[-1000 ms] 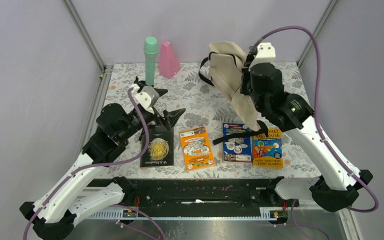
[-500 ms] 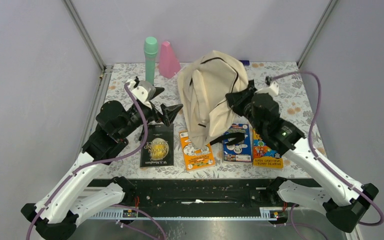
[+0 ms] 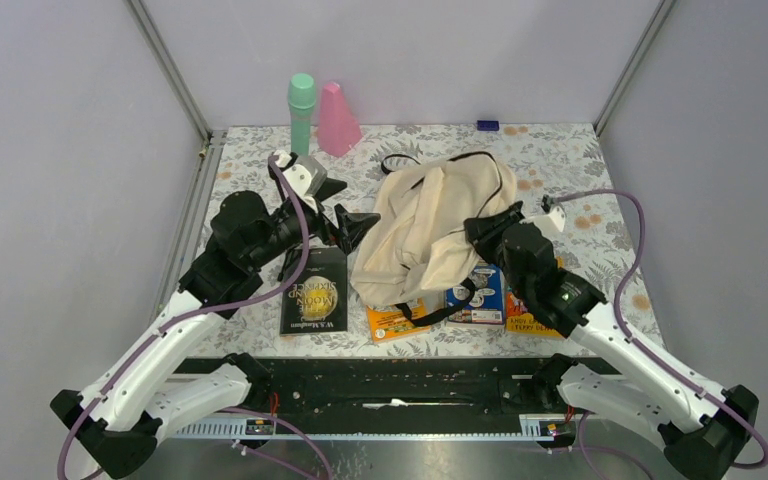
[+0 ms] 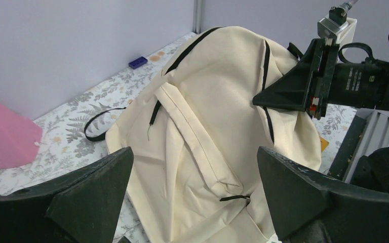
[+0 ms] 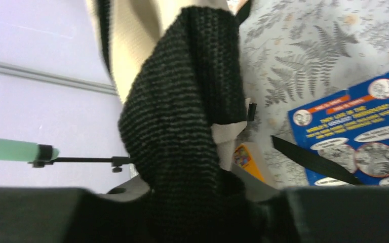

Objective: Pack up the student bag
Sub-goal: Place the student bag at the center of the board.

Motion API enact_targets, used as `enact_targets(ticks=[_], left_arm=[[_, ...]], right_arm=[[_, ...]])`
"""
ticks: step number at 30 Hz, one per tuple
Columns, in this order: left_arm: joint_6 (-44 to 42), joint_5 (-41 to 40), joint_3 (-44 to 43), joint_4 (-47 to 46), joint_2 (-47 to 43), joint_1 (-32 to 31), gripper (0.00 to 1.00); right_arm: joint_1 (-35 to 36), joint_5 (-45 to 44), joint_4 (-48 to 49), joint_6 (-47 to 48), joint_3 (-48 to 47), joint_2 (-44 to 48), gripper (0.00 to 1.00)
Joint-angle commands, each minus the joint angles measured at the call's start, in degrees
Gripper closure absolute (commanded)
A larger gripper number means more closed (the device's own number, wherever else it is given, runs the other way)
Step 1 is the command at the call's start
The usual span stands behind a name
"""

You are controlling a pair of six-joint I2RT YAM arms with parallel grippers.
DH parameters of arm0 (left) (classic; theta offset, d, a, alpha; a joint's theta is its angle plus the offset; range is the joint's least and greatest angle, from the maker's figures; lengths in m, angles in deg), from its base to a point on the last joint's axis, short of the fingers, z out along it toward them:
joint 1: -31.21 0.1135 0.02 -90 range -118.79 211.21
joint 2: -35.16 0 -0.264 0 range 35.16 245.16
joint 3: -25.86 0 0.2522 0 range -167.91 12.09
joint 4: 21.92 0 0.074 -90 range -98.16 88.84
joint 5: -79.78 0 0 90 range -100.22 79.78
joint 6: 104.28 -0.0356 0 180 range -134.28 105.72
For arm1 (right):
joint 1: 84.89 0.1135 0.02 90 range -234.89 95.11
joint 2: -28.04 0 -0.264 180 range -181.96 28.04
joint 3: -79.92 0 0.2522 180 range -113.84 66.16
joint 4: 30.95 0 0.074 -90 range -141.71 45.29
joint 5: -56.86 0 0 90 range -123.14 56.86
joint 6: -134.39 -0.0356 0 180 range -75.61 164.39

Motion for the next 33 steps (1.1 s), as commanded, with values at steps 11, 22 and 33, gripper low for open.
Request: enact_targets(ticks=[11,22,33], left_arm=[[16.4,-2.8,12.6,-7.8,-2.3,0.2,0.01],[26.2,-7.4,25.0,-9.0,-5.3,-1.2,0.01],[43.8,-17.3,32.3,-9.5,-3.2,-9.5,0.09]], right_arm=[[-0.1,-23.4,-10.4,31.0,0.9,9.7,0.0],[0.0,-22.4,-13.2,37.1,3.3,22.5,0.0],[-0.1,3.3,-22.4,30.0,2.1,9.2,0.07]])
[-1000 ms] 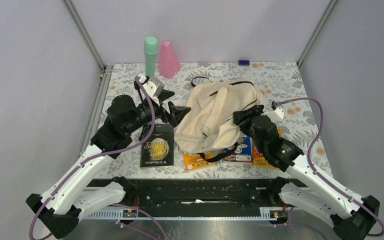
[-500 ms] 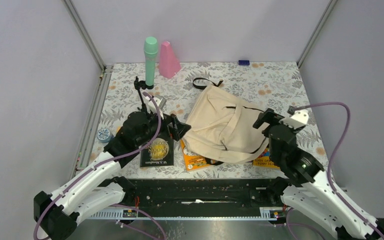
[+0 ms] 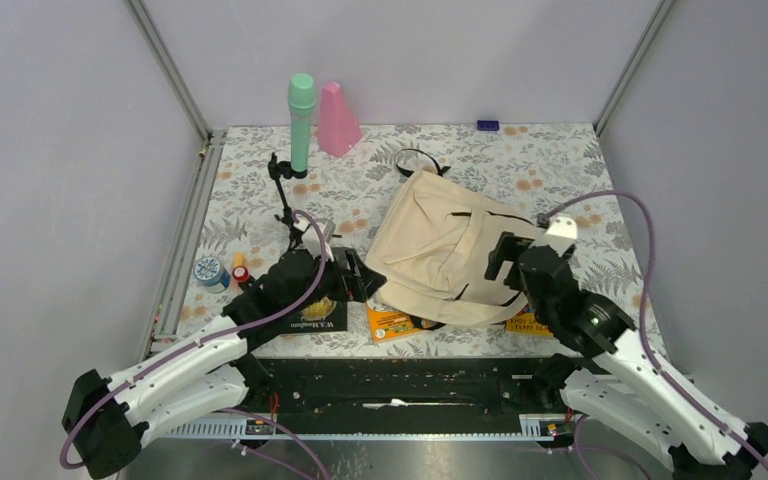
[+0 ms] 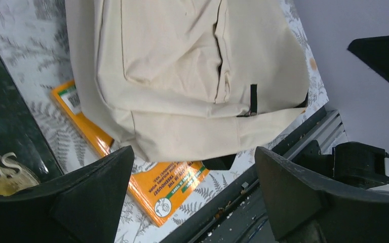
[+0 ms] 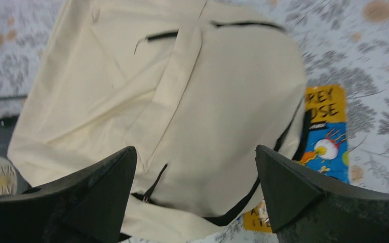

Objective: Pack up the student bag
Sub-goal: Place the student bag at the center of the board, then unzip the student bag at the center of the board.

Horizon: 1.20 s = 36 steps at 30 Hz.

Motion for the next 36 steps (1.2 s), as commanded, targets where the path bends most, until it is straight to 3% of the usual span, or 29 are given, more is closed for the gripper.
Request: enact_targets(ticks=[1,8,13,25,31,33,36], left_arm=[[10.8,-4.9,3.0,-5.6,1.5,-2.7,0.11],[18.1,-9.4,5.6,-9.5,7.8,-5.1,0.13],[21.1,-12.2,9.2,-16.1,9.2,-5.2,0.2],[21.3,-9.8,7.2,-24.7,20.9,-5.1,0.32],[21.3,-8.6,5.7,-26.2,23.9,-5.1,0.49],[21.2,-8.3,5.5,-25.6,23.7,-5.1,0.59],[21.6,-8.6,6.3,-25.3,23.1,-5.1,0.62]], right_arm=[[-0.1,13.7,-1.8,-3.1,-1.2,-5.7,0.08],[0.0,27.0,7.3,-9.9,3.6,-11.9,0.16],[-0.1,30.3,10.2,-12.7,5.0,-14.4,0.2],[-0.1,27.6,10.7,-12.1,5.9,-15.6,0.24],[-0.1,23.0,10.0,-17.4,8.3,-16.5,0.32],[-0.1,21.5,9.5,-19.7,9.1,-16.4,0.29],[-0.1,20.6,11.5,-21.2,10.7,-16.8,0.29]])
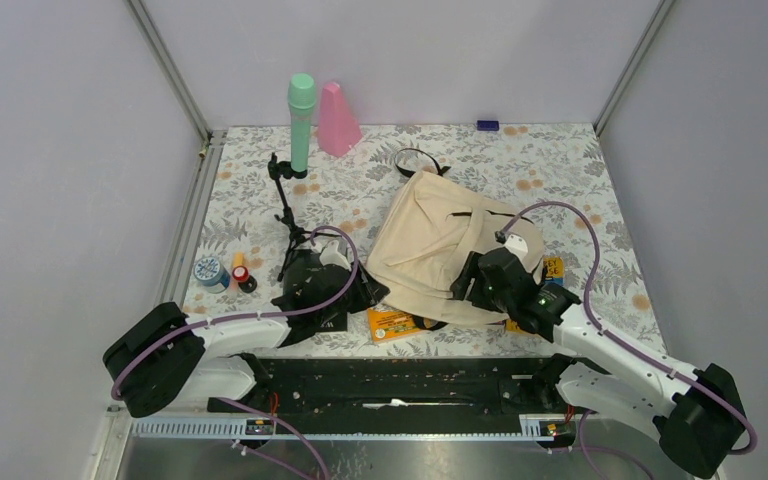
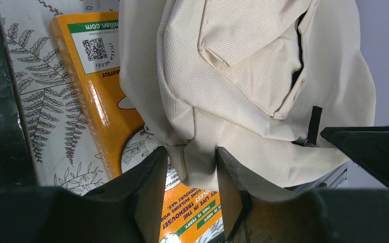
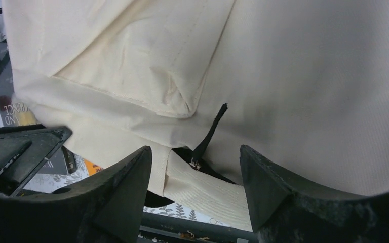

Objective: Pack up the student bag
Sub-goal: Unzip the student bag at the center of the board.

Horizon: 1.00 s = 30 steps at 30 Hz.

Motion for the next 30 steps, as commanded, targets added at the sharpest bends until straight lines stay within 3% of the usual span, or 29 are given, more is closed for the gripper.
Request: enact_targets(ticks=[1,8,21,24,30], left_arm=[[0.8,0.6,-1.5,-4.7,-0.7,-0.2,0.63],[0.3,0.8,-1.7,-4.4,-0.4,-0.1,0.7],[-1.6,-0.1,-1.6,-0.6,-3.4,-0.1,0.91],[-1.7,-0.3,-1.9,0.0,-3.3,-0.2,1.0],[-3.0,-0.7,-3.6,2.5,-2.9,-0.1,1.0]], right_arm=[[-0.1,-3.5,3.3,-4.7,2.5,-0.6,0.29],[0.0,-1.2,11.5,-6.9,3.8,-5.2,0.39],[-0.1,-7.8,11.9,-3.7,2.0,-9.2,0.51],[-0.1,-9.8,12.2,-2.6,1.7,-8.7,0.59],[-0.1,-10.6,14.9,0.8,0.7,-7.3,0.9]])
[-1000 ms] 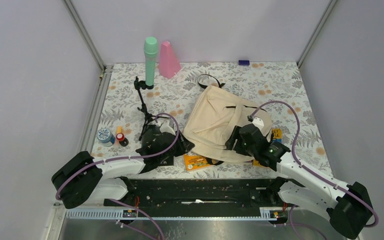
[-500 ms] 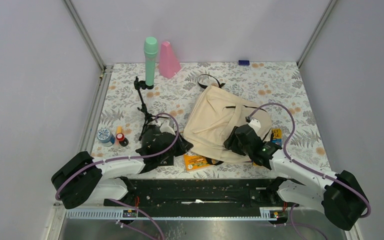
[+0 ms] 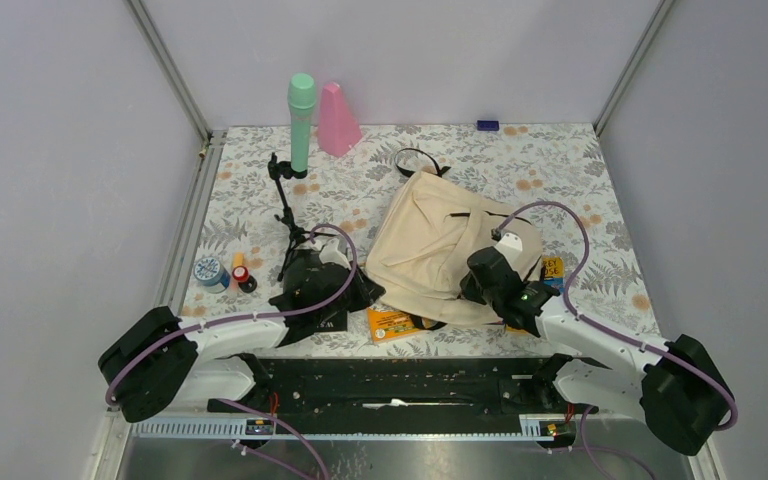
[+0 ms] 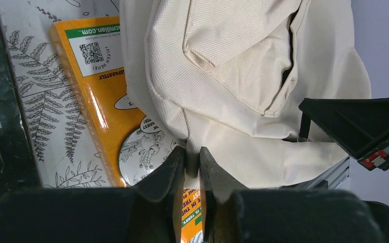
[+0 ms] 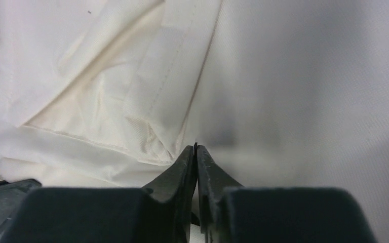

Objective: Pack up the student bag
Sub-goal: Unzip the student bag at the center of the board.

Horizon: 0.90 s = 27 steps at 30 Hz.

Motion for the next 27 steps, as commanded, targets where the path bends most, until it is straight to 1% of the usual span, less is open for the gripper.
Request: enact_targets(ticks=[1,2,3,9,12,14,15,18,23,27], left_arm=[[-2.1,-0.7,-3.2,0.5,-1.1,-0.1,1.0],[-2.5,-0.7,-3.4,0.7,-1.0,-0.1,1.0],[-2.9,-0.9,-3.8,1.0,-0.9,-0.1,1.0],[-8.9,-2.1,-8.8,5.0,-0.5,0.0,1.0],[-12.9,-3.9,-11.7,7.9,-0.8,0.7,1.0],[-15.5,-4.9,-13.1,9.1,-1.1,1.7,1.0],[-16.3,-5.1,-13.6,9.6,-1.2,2.4,1.0],[-18.1,-5.2,-15.0,10.0,-1.2,4.6,1.0],[-21.2,-4.3,-18.3,10.4,-1.0,6.3,1.0],[-23.5,-4.7,-21.3,12.3,0.2,7.4,1.0]], right_arm=[[-0.1,-3.2,3.9,3.2,-3.2,1.1,0.94],[0.0,-3.3,4.1,3.7,-3.3,0.8,0.99],[-0.1,-3.4,4.2,3.9,-3.5,0.4,1.0],[0.0,-3.2,7.3,5.5,-2.2,-0.2,1.0],[-0.1,-2.3,10.4,9.0,-1.9,0.8,1.0],[0.0,-2.1,9.6,11.9,-3.7,1.8,1.0],[0.0,-2.3,7.8,13.3,-4.5,2.3,1.0],[0.0,-3.1,7.3,17.0,-5.7,3.6,1.0],[0.4,-2.0,4.5,20.8,-8.6,1.4,1.0],[3.8,-6.8,2.6,22.3,-10.0,1.6,1.0]])
